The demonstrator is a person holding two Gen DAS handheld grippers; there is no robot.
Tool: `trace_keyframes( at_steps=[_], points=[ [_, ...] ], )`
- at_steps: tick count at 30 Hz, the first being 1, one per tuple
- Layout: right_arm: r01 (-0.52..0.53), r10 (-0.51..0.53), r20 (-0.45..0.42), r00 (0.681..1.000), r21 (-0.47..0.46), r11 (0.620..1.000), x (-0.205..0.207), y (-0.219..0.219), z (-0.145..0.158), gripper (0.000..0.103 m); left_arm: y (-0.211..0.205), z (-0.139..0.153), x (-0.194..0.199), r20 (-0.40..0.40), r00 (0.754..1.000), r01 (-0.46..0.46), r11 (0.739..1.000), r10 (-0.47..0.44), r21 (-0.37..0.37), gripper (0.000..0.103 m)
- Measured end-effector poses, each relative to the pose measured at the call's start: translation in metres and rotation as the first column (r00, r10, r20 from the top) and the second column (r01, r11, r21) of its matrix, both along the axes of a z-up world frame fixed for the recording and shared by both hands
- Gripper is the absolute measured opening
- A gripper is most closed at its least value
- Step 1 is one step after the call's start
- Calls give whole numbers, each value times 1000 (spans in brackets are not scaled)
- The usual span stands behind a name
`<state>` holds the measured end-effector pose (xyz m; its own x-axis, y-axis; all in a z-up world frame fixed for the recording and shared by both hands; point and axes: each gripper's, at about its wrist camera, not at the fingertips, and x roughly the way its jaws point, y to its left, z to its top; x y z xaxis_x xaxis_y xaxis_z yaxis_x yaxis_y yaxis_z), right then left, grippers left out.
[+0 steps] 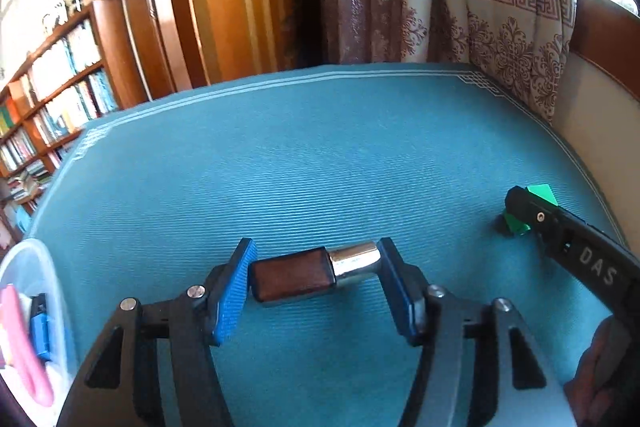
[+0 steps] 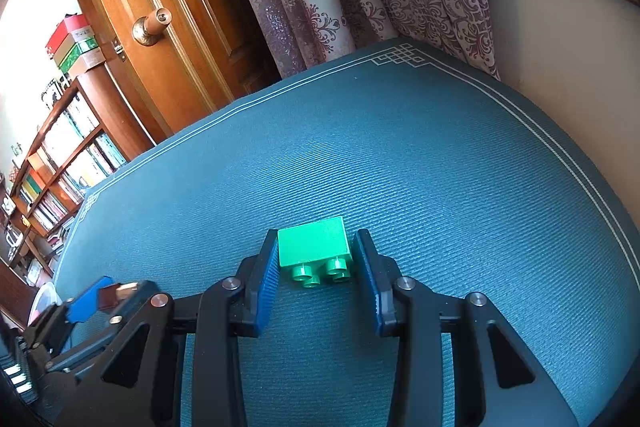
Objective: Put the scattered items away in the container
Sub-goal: 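Carry the brown bottle and green brick over the clear bowl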
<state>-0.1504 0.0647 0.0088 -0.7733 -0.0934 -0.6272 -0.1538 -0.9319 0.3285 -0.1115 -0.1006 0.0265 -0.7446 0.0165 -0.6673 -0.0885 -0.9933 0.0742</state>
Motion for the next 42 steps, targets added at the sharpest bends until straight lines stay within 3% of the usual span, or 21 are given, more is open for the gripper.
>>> trace_keyframes(
  at_steps=[14,24,42],
  points=[
    [-61,62,-40,997,33,998,7,-18,6,40,-46,39,36,-105,988,-111,994,111,5,66],
    [-164,167,-61,984,63,985,20,-47,12,40,-81,49,57,-138,973,-183,983,183,14,66],
    [-396,399,-72,914,54,917,56,-124,32,39,-178,47,93,-144,930,-331,940,339,79,66]
  ],
)
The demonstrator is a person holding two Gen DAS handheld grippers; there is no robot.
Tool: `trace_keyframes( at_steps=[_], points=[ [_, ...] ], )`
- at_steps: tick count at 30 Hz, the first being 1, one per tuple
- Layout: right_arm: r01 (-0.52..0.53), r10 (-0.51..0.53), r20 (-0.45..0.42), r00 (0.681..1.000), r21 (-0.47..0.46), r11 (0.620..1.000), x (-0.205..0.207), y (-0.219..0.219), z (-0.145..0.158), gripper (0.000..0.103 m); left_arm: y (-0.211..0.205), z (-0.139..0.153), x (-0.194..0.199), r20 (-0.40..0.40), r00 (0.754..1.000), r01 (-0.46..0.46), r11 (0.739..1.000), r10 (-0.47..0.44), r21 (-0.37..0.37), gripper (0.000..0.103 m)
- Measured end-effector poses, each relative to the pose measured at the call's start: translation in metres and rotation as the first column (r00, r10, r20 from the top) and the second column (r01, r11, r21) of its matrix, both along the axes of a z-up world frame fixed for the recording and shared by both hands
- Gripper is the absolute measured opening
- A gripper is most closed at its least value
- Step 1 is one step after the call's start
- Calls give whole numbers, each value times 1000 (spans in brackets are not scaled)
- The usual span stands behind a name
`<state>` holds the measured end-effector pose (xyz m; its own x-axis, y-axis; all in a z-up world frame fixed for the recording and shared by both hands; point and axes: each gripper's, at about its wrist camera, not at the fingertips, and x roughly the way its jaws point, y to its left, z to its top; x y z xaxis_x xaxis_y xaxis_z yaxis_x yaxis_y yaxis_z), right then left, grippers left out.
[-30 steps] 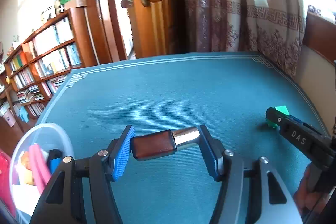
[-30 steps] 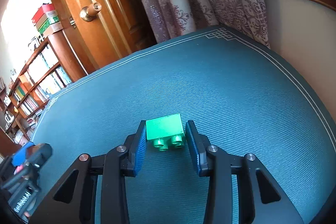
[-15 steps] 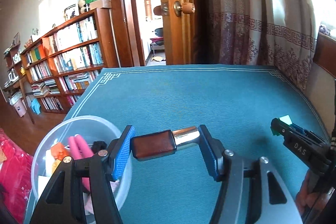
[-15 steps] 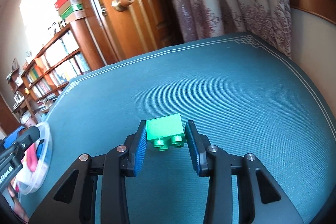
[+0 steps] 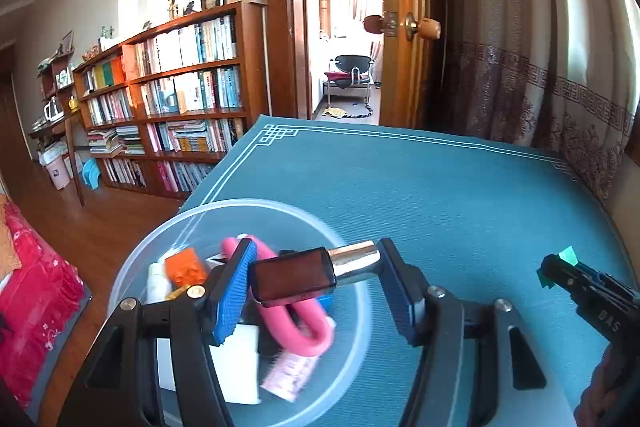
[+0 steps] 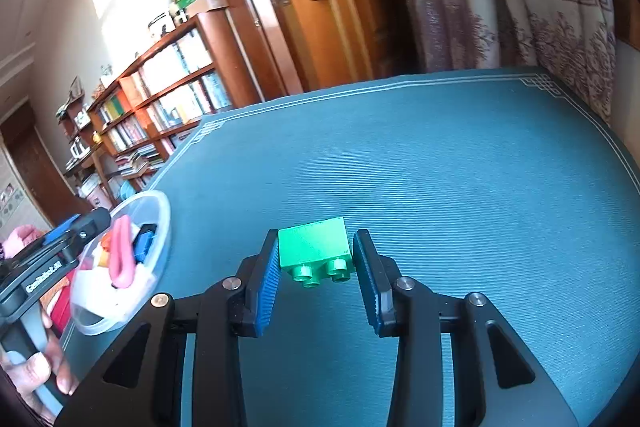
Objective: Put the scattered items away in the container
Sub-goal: 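Carry the brown bottle and green brick over the clear bowl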
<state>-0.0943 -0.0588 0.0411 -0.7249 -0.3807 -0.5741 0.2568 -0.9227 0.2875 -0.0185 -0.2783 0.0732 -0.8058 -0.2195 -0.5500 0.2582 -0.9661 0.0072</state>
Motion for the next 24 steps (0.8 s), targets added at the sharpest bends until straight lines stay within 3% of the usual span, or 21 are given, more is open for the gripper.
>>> trace_keyframes(
  at_steps=[12,24],
  points=[
    [-136,136,-22,991,-2,991,3,-83,30,39,-70,-3,21,-17,999,-48,996,50,77,66],
    [-280,280,-24,960,-3,960,3,-178,40,39,-105,-9,29,-18,1000,8,993,-6,117,66]
  ],
)
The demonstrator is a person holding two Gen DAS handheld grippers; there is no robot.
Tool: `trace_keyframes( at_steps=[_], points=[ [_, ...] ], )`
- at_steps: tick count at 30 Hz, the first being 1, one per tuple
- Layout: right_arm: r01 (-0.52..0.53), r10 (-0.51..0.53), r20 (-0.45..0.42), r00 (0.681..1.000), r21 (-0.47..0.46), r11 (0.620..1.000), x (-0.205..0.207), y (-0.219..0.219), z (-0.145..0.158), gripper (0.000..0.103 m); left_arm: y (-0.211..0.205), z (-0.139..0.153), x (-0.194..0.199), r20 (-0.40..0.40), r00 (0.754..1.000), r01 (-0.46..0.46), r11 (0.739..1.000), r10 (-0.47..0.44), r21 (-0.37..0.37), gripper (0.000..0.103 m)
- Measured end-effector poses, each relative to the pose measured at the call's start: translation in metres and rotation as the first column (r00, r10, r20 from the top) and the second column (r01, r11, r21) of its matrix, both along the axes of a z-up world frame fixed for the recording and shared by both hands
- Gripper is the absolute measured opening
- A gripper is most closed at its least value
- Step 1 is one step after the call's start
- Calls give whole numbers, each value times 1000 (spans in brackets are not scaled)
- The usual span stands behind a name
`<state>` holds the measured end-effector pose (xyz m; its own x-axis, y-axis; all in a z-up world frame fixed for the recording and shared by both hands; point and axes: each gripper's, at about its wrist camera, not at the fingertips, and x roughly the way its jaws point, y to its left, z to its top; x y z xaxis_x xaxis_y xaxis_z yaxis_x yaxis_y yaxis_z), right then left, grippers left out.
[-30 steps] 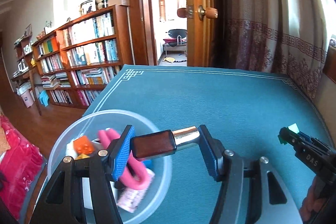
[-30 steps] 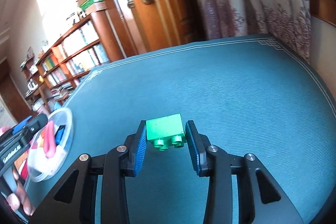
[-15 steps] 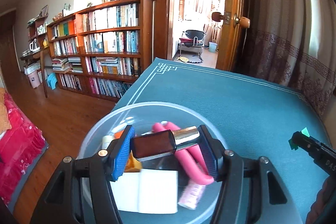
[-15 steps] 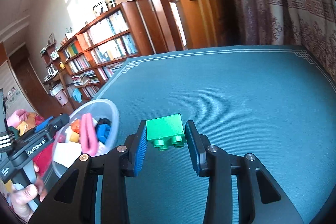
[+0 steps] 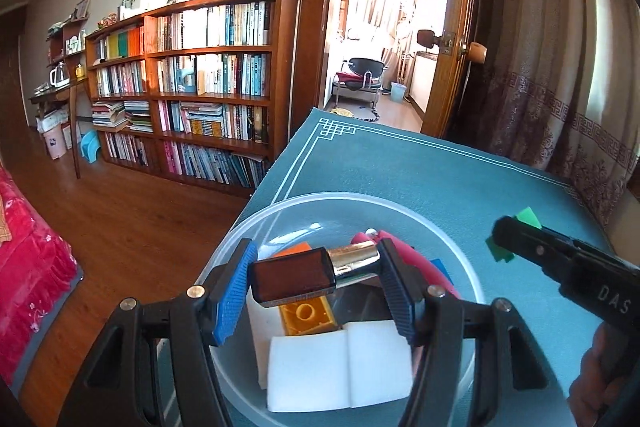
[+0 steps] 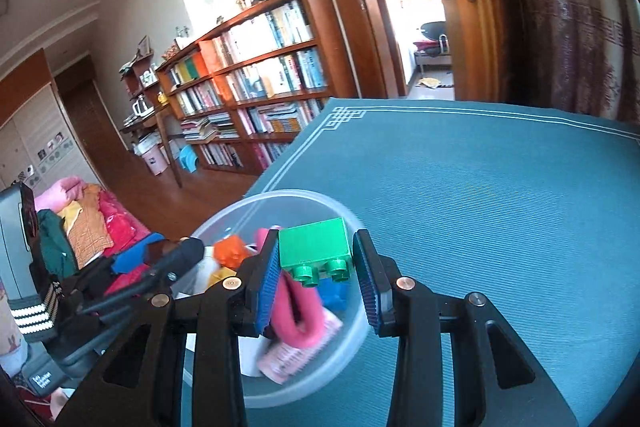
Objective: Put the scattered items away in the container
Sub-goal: 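Carry the brown bottle and green brick over the clear bowl, then open both tools to drop the bottle and brick into the bowl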
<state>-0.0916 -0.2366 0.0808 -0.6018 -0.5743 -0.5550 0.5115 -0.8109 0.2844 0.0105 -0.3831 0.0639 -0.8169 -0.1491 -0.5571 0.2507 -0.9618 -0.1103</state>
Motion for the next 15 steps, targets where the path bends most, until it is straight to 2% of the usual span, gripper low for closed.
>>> trace_keyframes(
  at_steps=[2,3,4,10,15],
  points=[
    [-14,14,2,1000,0,1000,2,-9,-1,39,-5,-2,0,3,1000,26,999,-26,28,68],
    [-19,19,5,1000,1,1000,2,-13,-2,39,-8,-3,1,1,999,34,998,-34,48,78],
    [-24,24,10,1000,3,1000,-1,-17,-3,39,-11,-3,3,-8,1000,31,997,-30,64,84],
    [-37,37,17,999,15,999,-3,-30,-6,39,-26,-3,14,-10,1000,-7,996,7,86,85],
    [-69,69,22,997,21,997,-2,-44,-8,39,-42,-1,30,-17,997,-77,992,79,105,85]
  ],
)
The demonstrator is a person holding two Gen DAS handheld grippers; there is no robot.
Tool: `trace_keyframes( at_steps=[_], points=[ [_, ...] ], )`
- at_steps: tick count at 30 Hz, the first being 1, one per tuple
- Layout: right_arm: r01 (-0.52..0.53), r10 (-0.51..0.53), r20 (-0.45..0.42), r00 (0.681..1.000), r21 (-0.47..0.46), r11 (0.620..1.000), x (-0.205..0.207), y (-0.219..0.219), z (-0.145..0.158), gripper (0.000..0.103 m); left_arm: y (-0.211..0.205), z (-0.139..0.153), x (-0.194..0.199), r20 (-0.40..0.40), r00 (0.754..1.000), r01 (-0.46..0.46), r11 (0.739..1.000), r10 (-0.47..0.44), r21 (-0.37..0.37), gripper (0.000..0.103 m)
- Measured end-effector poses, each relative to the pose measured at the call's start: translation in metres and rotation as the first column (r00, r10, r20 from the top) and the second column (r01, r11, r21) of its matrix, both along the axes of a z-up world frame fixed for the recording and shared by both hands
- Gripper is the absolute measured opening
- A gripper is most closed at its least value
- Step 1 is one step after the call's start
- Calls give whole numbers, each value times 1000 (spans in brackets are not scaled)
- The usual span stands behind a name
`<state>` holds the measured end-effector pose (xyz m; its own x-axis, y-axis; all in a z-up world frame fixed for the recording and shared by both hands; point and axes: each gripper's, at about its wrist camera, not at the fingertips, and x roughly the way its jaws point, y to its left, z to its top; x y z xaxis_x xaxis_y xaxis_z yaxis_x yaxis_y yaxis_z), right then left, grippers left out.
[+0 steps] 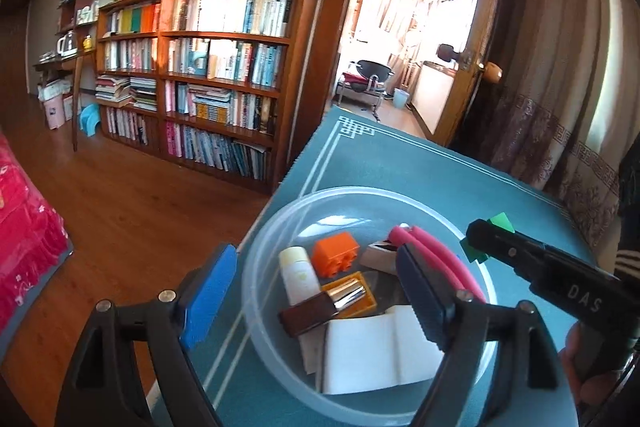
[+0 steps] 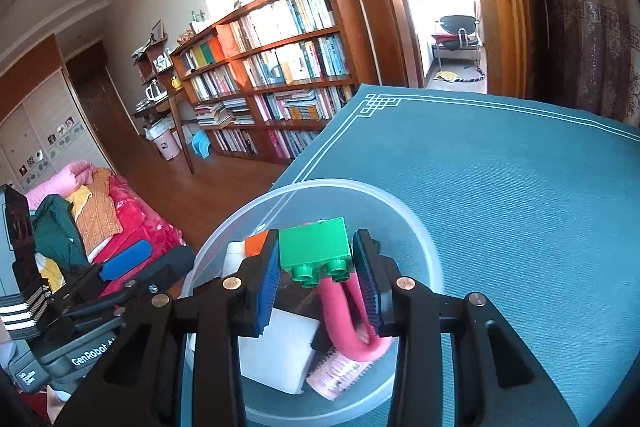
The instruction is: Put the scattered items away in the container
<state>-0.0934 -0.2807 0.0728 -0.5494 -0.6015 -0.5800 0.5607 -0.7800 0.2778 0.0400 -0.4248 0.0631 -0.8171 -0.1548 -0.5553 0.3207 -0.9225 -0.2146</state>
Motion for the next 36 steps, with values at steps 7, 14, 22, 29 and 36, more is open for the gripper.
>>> trace_keyframes(
  at_steps=[7,14,22,29,36],
  points=[
    [-70,69,38,997,22,997,-10,-28,-10,40,-16,5,15,-4,993,-115,992,115,-50,92],
    [-56,56,9,998,15,998,-5,-21,-7,71,-15,13,30,-32,989,-147,983,144,-110,92],
    [2,4,-53,999,112,994,24,21,-7,71,10,31,47,-123,983,-158,967,135,-201,103],
    [61,-50,-89,995,122,991,54,55,-8,83,45,42,55,-132,985,-145,950,113,-275,103],
    [72,-60,-109,992,110,991,77,74,5,84,84,50,69,-146,975,-217,878,170,-426,103]
  ],
)
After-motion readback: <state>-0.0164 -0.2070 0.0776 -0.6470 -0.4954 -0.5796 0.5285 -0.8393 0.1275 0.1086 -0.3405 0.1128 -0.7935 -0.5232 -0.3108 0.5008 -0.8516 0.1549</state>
